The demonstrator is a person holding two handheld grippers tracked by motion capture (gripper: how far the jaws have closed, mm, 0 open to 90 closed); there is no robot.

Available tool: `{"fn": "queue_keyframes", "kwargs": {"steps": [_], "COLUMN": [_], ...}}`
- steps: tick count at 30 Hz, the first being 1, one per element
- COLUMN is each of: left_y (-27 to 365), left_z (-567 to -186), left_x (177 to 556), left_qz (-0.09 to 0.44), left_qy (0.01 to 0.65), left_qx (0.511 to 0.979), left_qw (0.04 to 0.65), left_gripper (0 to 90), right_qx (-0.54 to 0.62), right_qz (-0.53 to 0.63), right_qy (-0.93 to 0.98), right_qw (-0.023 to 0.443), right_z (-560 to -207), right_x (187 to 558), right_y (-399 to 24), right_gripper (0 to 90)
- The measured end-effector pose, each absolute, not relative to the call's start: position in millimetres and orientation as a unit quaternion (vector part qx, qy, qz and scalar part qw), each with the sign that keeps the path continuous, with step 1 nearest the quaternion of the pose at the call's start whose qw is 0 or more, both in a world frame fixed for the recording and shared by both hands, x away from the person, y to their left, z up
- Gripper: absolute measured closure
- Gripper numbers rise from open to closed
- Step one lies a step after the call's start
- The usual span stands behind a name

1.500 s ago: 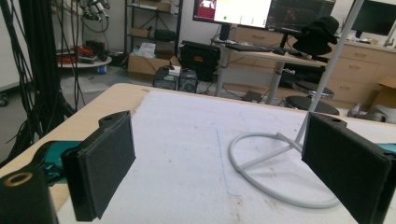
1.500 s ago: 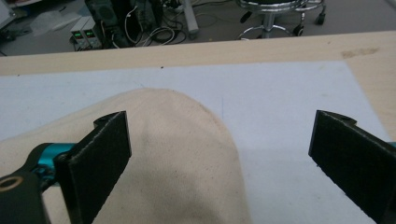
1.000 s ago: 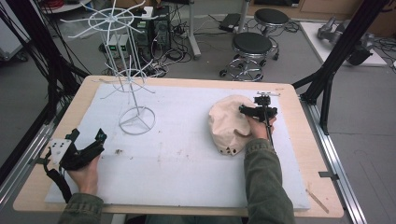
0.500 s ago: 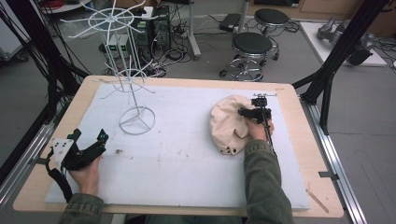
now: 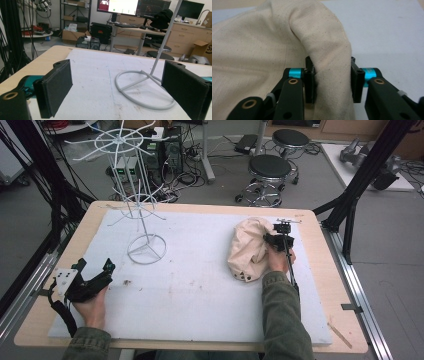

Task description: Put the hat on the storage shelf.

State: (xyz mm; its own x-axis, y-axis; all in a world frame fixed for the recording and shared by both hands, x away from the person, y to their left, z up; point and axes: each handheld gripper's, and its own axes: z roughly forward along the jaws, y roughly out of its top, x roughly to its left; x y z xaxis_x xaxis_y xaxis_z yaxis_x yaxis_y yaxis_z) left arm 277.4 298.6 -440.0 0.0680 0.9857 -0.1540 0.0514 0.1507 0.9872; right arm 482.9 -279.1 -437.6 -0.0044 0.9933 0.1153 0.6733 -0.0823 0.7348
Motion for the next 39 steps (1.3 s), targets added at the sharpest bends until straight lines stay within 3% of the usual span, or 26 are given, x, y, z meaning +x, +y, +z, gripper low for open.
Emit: {"fn": "queue_keyframes", "kwargs": {"steps": [3,5,20,39], "left_y": [298.5,299.0,299.6,298.8], "left_z": [-439.5,-439.9,-439.9,-439.4], "left_x": [276.6,276.8,275.6,275.1], "left_qz": [0.432,0.431,0.429,0.427], "left_qy": [0.528,0.530,0.531,0.531], "left_qx": [0.489,0.490,0.488,0.484], "left_qw": [0.544,0.542,0.544,0.550], "left_gripper": [10.1,10.2,10.2,10.2], "right_qx": [0.666,0.672,0.625,0.486], "right_qz": [0.324,0.350,0.400,0.586], "right_qy": [0.617,0.608,0.624,0.621], "right_qw": [0.266,0.235,0.243,0.187], "right_z": [-432.1,-431.4,-418.7,-360.0], "right_x": [479.7,478.7,470.0,438.1], "right_y": [-282.3,-288.7,-289.7,-273.8], "right_gripper": [80.1,80.2,79.8,78.7]}}
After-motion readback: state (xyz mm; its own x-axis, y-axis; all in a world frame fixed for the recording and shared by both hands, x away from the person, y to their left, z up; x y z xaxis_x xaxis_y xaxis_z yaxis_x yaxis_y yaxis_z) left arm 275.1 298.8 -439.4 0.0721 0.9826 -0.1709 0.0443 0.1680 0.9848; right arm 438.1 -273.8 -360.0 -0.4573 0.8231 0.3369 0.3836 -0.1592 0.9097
